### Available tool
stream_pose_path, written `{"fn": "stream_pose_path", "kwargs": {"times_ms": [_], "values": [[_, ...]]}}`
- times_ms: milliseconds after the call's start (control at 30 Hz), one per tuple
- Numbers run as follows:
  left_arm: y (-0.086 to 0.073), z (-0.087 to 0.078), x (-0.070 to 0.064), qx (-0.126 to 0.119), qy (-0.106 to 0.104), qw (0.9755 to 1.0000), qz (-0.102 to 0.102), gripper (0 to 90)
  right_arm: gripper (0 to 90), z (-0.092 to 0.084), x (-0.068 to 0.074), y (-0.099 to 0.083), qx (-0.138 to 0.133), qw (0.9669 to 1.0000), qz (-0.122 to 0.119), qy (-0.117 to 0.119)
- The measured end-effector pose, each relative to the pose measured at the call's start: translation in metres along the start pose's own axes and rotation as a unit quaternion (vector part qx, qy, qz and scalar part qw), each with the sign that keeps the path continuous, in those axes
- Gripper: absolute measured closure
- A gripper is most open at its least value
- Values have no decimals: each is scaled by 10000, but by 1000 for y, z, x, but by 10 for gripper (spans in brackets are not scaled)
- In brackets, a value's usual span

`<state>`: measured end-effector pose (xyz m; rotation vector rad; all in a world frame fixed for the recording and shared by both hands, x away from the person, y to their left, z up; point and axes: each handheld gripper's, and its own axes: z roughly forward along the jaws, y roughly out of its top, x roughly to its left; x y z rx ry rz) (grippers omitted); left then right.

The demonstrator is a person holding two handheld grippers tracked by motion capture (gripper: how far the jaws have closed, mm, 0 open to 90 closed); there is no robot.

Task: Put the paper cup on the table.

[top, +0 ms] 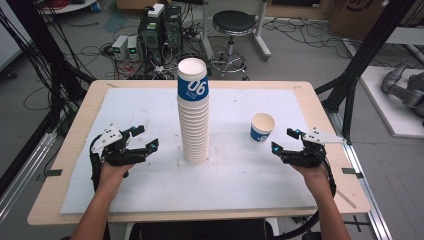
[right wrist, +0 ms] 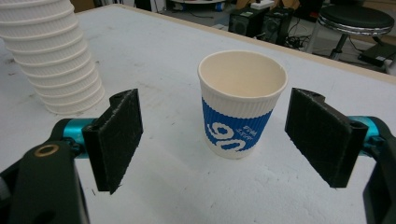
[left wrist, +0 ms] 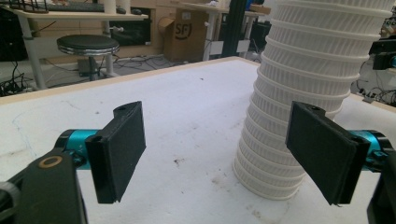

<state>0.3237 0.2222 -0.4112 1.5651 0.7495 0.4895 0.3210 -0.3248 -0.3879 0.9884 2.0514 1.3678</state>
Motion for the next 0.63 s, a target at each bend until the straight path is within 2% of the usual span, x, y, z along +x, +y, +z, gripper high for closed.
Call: {"fn": "stream_pose_path", "kwargs": {"times_ms": [633], "values": [[-3, 1, 3, 45, 22, 10000, -45, 200, 195, -2, -2, 0, -76, 10000, 23, -7]]}}
